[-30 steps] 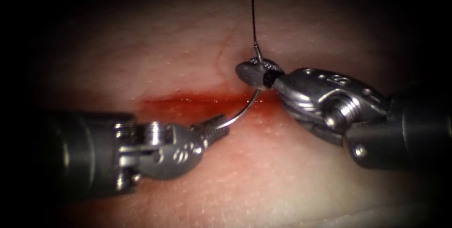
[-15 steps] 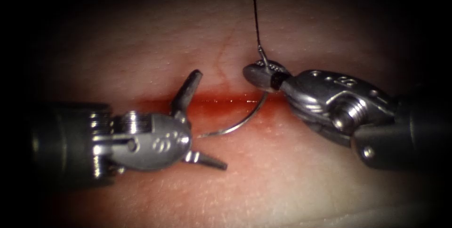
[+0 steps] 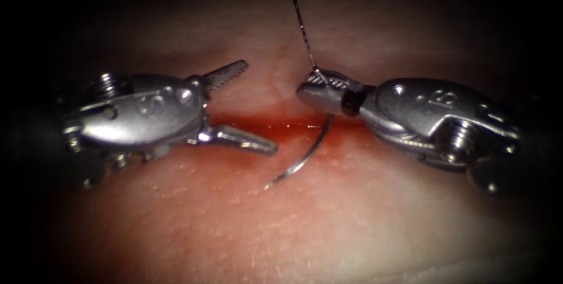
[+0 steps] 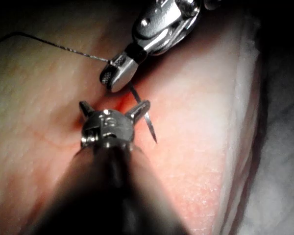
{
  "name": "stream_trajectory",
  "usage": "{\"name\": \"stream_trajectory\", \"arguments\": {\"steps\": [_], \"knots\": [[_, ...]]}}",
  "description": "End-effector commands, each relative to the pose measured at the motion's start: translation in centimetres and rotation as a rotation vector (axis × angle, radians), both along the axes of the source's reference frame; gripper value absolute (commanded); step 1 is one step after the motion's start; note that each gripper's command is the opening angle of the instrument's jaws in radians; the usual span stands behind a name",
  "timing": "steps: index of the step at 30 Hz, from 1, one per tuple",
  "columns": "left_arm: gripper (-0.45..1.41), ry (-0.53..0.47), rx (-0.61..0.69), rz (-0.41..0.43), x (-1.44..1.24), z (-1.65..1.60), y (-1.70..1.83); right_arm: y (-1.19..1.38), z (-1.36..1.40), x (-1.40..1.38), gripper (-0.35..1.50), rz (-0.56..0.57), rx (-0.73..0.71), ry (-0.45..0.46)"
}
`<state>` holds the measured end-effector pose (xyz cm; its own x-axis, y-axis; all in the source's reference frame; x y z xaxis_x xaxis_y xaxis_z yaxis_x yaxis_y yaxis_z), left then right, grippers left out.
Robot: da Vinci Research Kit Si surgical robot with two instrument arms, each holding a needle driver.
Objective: Wound Closure
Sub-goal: Hand the needle back to the left to readjust grip.
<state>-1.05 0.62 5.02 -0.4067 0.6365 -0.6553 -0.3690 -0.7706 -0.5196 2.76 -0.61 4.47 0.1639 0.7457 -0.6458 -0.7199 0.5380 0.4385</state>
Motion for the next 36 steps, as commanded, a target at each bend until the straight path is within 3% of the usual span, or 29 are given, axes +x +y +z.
{"name": "stream_trajectory", "arguments": {"steps": [1, 12, 24, 28, 36], "knots": [[0.69, -0.010, 0.020, -0.002, -0.05, 0.07, 0.02, 0.01, 0.06, 0.04, -0.35, -0.003, -0.012, 0.011], [0.81, -0.260, 0.269, 0.042, -0.07, 0.13, 0.03, 0.13, -0.06, 0.05, -0.35, -0.072, -0.147, 0.147], [0.96, -0.186, 0.327, 0.100, -0.21, 0.30, 0.05, 0.16, -0.23, 0.19, -0.35, -0.235, -0.381, 0.230], [0.96, -0.154, 0.348, 0.116, -0.24, 0.39, -0.03, 0.18, -0.29, 0.21, -0.35, -0.233, -0.422, 0.268], [0.91, -0.193, 0.365, 0.150, -0.33, 0.43, -0.09, 0.20, -0.42, 0.25, -0.35, -0.199, -0.470, 0.295]]}}
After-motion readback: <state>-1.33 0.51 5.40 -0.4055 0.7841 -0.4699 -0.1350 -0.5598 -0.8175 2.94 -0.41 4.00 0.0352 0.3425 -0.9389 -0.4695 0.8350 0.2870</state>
